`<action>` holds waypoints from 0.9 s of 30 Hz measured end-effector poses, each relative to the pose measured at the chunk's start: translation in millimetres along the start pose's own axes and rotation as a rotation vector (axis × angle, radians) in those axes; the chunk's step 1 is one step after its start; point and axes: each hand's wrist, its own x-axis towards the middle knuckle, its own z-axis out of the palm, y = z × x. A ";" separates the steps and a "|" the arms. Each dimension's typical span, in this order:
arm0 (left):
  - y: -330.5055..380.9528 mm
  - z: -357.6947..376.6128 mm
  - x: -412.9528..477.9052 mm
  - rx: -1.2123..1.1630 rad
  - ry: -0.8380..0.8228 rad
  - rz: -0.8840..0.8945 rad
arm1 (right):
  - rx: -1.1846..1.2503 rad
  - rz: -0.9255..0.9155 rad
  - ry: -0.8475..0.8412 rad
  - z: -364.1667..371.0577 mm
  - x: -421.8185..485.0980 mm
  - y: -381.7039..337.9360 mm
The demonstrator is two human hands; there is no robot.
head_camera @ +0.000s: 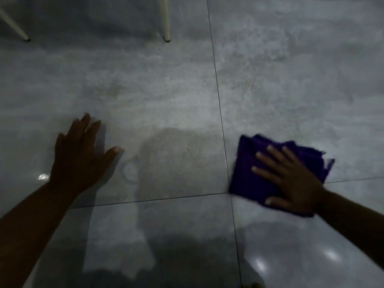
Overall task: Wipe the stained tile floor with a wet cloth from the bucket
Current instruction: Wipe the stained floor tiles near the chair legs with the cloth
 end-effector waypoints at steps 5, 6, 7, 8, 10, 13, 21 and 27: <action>-19.2 15.2 -46.2 0.103 -0.011 -0.049 | 0.078 0.485 0.086 -32.3 84.5 80.8; -17.3 16.3 -46.2 0.115 -0.020 -0.066 | 0.115 0.552 0.102 -40.9 111.2 81.3; -16.1 17.2 -43.9 0.108 -0.023 -0.089 | 0.143 0.587 0.106 -48.5 138.6 74.4; -14.6 17.2 -40.8 0.092 -0.027 -0.112 | 0.153 0.587 0.113 -55.0 164.1 60.6; -14.3 16.2 -36.0 0.092 -0.005 -0.125 | 0.119 0.475 0.141 -62.0 206.8 14.2; -19.9 16.0 -40.4 0.130 0.070 -0.105 | 0.022 0.094 0.123 -57.3 232.1 -85.2; -105.2 0.8 -83.2 0.055 0.267 -0.468 | -0.148 -0.611 -0.068 -11.4 93.2 -121.0; -189.7 5.5 -134.5 0.038 0.150 -0.697 | -0.122 -0.113 -0.048 -47.4 142.9 -41.5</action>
